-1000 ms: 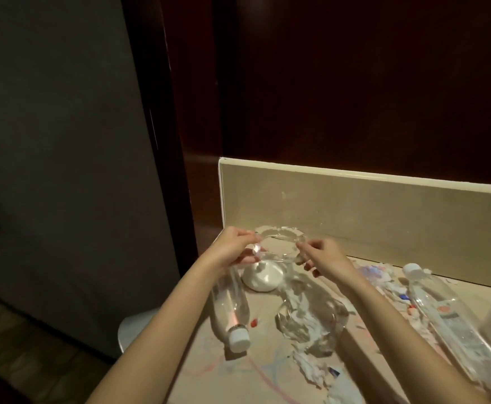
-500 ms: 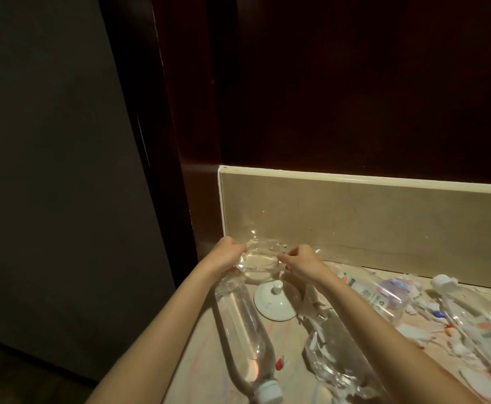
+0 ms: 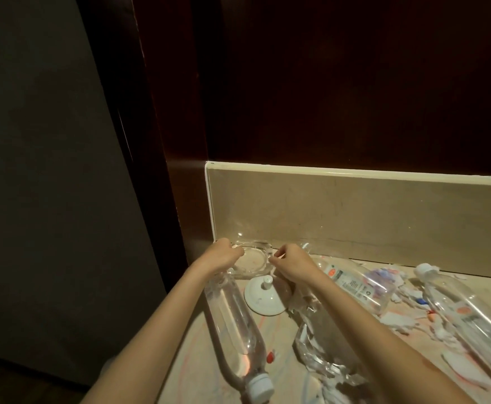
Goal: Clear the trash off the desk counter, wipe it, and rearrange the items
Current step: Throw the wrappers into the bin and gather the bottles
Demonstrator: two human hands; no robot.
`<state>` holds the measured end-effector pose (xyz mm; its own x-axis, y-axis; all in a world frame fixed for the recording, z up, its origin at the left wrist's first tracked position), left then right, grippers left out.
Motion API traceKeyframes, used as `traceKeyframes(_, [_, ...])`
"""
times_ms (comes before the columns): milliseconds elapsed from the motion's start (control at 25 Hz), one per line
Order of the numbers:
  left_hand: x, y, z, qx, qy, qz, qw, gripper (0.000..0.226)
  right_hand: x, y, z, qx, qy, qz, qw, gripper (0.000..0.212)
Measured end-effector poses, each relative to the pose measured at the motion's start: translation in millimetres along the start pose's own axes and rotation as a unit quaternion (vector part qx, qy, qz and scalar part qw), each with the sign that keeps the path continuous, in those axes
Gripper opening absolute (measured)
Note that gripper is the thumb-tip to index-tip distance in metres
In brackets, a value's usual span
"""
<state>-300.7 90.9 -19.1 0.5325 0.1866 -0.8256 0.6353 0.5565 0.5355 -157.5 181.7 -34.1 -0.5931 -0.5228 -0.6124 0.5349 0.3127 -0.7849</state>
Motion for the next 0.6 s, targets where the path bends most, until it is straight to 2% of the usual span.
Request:
traceKeyframes(120, [-15.0,25.0,31.1,0.061,0.089,-0.046,0.993,0.026,-38.1,-2.8,26.6,-0.041,0.010,0.028,0.999,0.019])
traceKeyframes(200, [-14.1,52.9,60.7,0.118,0.121,-0.044,0.985,0.026,-61.2,3.2,48.5,-0.047,-0.009,0.050,0.998,0.023])
traceKeyframes(280, [7.9,74.6,80.4,0.158,0.067,-0.055,0.984,0.020,-75.7,18.5,71.0,-0.011,-0.058,0.083,0.995,0.028])
traceKeyframes(400, [49.5,81.4,88.7,0.158,-0.048,-0.144,0.976,0.019,-87.3,48.7,104.8,0.062,-0.139,0.153,0.976,0.035])
traceKeyframes(480, [68.4,77.4,90.2,0.144,-0.085,-0.194,0.967,0.020,-89.4,67.3,125.7,0.092,-0.171,0.173,0.966,0.040])
traceKeyframes(600, [86.4,73.9,94.4,0.135,-0.105,-0.203,0.964,0.018,-85.1,87.0,144.5,0.095,-0.174,0.193,0.961,0.043])
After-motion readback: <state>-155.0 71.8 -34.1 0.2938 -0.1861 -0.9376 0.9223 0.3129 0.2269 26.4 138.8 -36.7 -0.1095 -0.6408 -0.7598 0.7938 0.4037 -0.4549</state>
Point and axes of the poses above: each hand's wrist, its own z-axis away from the middle knuckle, its own x-axis out of the palm, y = z × x, the point moved 7 cm from there along -z, towards the middle knuckle, and after that the axes turned 10 degrees about -z, right-handed, at the moved point
